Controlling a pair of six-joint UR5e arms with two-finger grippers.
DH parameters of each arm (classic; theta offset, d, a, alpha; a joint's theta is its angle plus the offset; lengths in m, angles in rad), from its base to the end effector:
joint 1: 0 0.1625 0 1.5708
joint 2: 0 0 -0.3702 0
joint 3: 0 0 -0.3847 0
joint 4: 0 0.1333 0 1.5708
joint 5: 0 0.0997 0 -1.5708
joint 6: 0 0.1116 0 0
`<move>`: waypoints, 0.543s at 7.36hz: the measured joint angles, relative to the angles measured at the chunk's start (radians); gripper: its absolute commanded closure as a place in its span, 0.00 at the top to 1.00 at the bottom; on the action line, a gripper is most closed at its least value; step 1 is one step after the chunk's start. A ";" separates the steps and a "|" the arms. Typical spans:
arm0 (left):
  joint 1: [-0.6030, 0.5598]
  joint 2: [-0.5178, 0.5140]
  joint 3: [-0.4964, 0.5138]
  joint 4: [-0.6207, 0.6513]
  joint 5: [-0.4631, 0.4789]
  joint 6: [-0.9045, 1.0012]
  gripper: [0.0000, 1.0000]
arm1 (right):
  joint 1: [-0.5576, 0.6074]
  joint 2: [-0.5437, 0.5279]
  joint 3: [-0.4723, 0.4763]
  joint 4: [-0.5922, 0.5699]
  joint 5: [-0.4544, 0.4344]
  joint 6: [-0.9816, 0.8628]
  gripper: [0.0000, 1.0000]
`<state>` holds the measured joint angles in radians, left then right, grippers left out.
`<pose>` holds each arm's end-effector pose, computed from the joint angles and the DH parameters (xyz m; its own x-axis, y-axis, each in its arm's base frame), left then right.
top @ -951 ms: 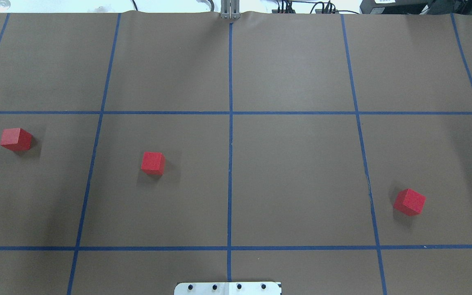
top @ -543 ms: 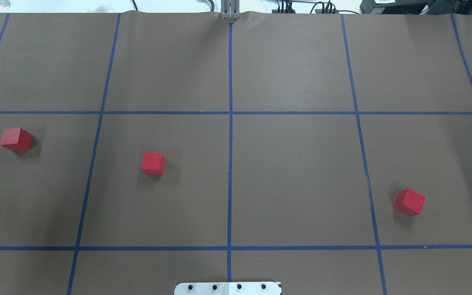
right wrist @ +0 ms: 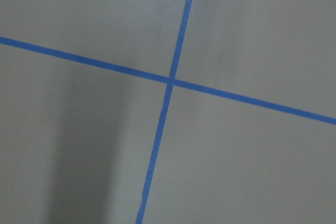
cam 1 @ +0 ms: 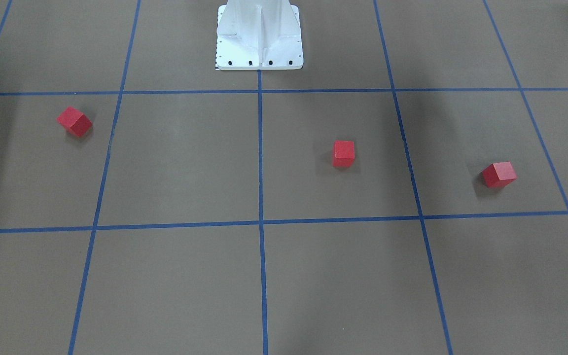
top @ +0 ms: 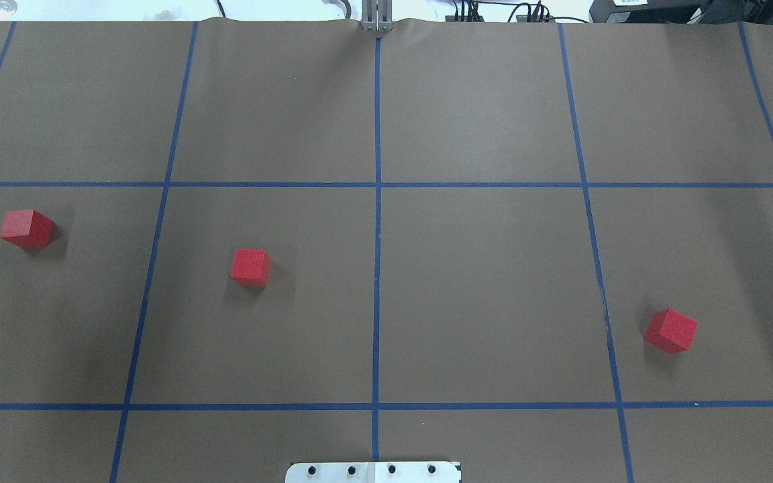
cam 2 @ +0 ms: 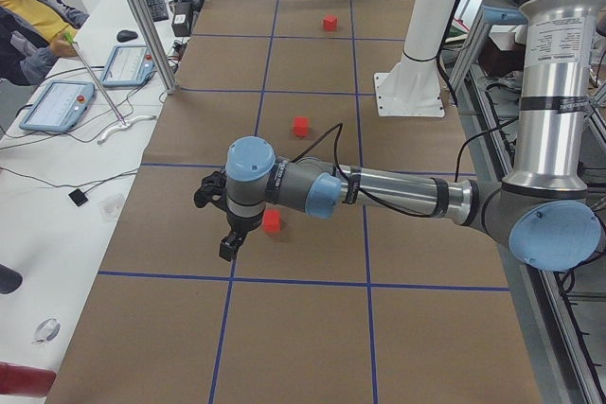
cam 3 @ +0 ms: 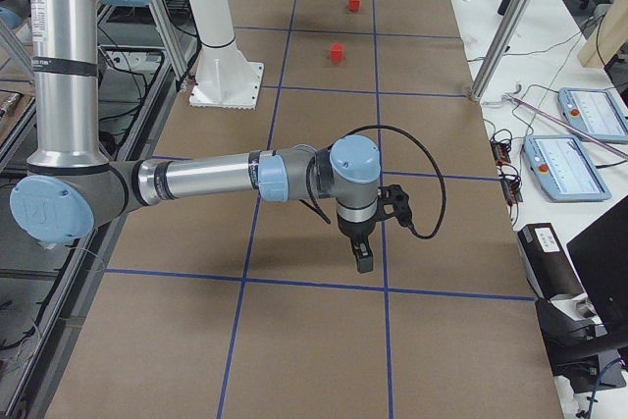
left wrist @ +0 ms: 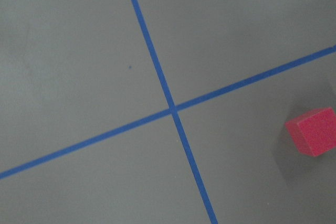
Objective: Form red blocks into L shape at center
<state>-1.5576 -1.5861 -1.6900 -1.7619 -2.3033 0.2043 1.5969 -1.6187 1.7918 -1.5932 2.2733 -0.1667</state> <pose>-0.0520 -0.5086 0.5278 0.7227 0.4113 -0.5555 -0.1625 0.8823 0.4418 0.0735 -0.4708 0.5353 0.7592 -0.2400 0.6050 0.1016 0.9618 0.2540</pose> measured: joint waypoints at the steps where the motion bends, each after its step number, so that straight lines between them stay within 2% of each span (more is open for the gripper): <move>1: 0.001 -0.029 0.021 -0.016 -0.003 0.001 1.00 | 0.000 0.001 -0.005 0.016 0.029 0.014 1.00; 3: 0.001 -0.049 0.038 -0.026 -0.006 0.002 1.00 | -0.002 -0.012 0.002 0.094 0.107 0.077 1.00; 4: 0.002 -0.051 0.038 -0.031 -0.007 0.003 1.00 | -0.026 -0.026 0.031 0.144 0.134 0.195 0.99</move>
<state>-1.5559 -1.6370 -1.6519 -1.7926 -2.3100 0.2070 1.5710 -1.6446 1.8224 -1.4494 2.4077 0.0286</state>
